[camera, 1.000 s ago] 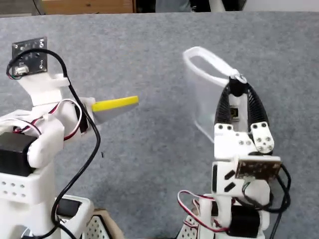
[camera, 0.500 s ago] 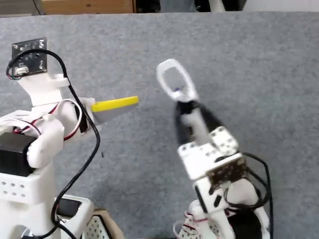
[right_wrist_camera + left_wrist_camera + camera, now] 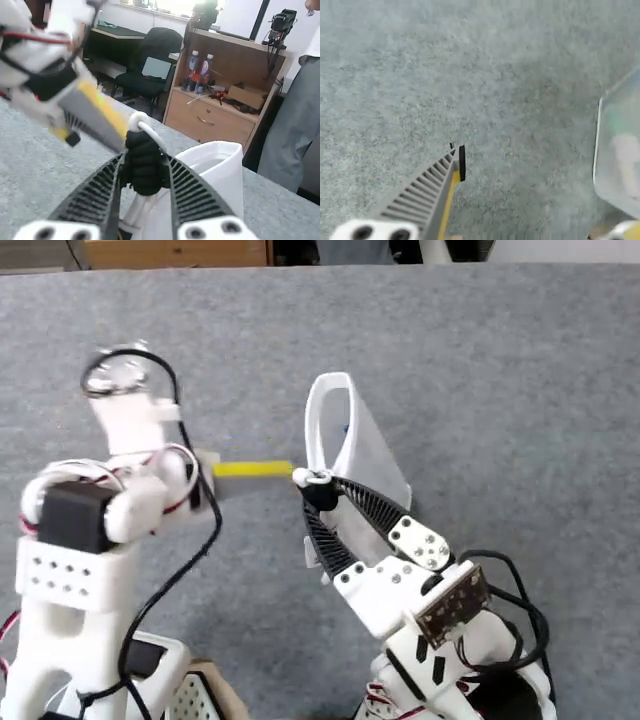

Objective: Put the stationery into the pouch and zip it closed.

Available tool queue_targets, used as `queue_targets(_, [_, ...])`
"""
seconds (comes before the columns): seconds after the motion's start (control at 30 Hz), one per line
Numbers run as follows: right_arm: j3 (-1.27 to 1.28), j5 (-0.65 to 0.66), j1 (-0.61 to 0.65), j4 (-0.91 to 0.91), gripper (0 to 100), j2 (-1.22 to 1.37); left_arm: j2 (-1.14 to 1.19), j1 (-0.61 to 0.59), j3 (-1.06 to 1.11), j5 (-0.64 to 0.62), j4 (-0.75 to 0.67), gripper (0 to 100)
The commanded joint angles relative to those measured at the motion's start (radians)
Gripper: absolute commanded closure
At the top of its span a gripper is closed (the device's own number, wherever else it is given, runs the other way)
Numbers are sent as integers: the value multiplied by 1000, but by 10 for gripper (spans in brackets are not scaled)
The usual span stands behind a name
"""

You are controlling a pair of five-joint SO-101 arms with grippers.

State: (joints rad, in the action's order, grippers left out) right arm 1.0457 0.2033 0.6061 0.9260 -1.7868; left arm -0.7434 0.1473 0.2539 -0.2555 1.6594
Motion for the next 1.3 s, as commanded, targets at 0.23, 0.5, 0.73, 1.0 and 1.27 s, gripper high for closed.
queue_targets(0.23, [-18, 81, 18, -164, 986, 4, -14, 90, -15, 57, 18, 442])
queue_targets(0.5, [147, 157, -120, -350, 986, -7, -8, 168, -124, -92, 75, 445])
queue_targets(0.73, [182, 152, -150, -489, 986, -7, -3, 259, -111, -155, 66, 445])
queue_targets(1.0, [10, 147, -144, -396, 986, -8, -14, 85, -48, -157, -68, 445])
queue_targets(1.27, [-94, 146, -143, 5, 986, -48, -14, -36, -139, -155, -166, 445])
